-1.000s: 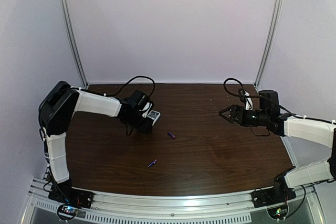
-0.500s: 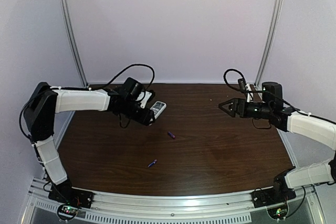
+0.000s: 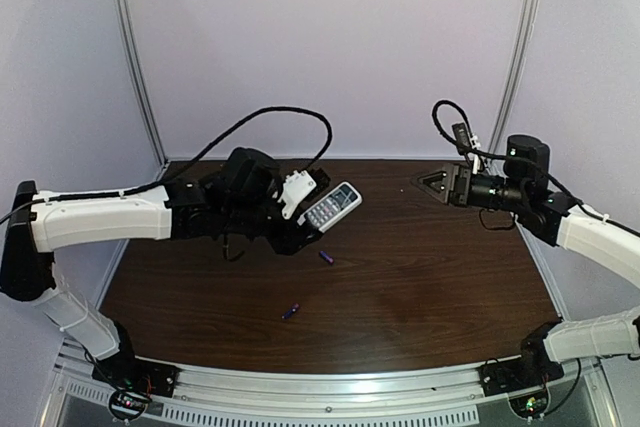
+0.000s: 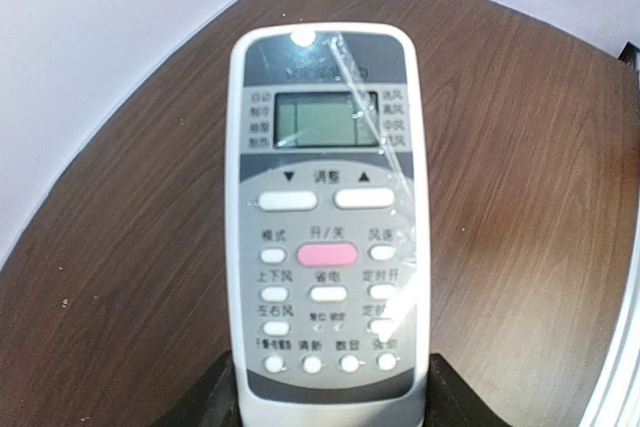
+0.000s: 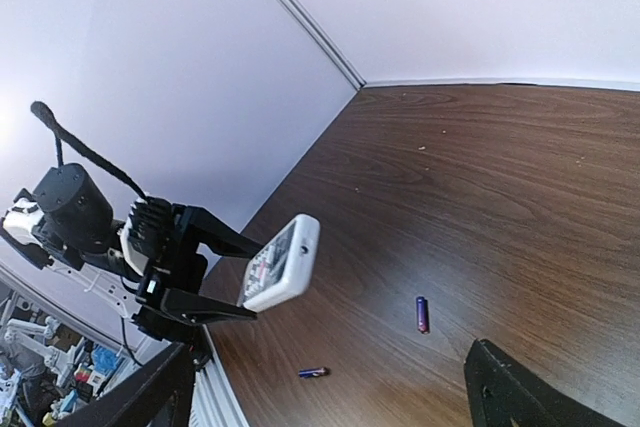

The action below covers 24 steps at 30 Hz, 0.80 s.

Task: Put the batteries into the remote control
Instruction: Pick up the remote control from the center of the board, then pass from the left arm to the right

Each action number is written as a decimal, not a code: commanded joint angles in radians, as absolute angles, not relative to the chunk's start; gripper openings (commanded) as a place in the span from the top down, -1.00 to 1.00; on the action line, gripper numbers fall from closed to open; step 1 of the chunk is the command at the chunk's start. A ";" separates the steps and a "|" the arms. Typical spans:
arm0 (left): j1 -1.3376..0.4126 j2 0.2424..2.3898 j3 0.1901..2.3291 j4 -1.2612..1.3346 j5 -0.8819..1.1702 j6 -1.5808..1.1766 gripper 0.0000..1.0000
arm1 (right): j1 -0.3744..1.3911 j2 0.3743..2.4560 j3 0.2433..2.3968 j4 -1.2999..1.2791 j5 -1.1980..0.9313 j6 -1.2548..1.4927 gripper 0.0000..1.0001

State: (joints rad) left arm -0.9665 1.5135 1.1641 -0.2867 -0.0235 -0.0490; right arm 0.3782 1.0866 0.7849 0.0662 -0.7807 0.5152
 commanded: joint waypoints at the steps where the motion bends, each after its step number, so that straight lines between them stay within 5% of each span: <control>1: -1.033 1.502 1.143 -0.176 -0.199 0.058 0.38 | 0.438 1.093 0.833 0.024 -0.765 0.568 -0.86; 13: -1.142 1.488 1.137 -0.061 -0.343 0.169 0.43 | 0.551 1.180 0.873 -0.017 -0.761 0.595 -0.65; 24: -1.204 1.511 1.154 -0.037 -0.371 0.235 0.45 | 0.601 1.250 0.913 0.040 -0.796 0.631 -0.26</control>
State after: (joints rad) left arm -1.1870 1.5131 1.1435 -0.1085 -0.3458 0.1974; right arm 0.5861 1.2278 0.8803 0.0078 -0.7837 0.6212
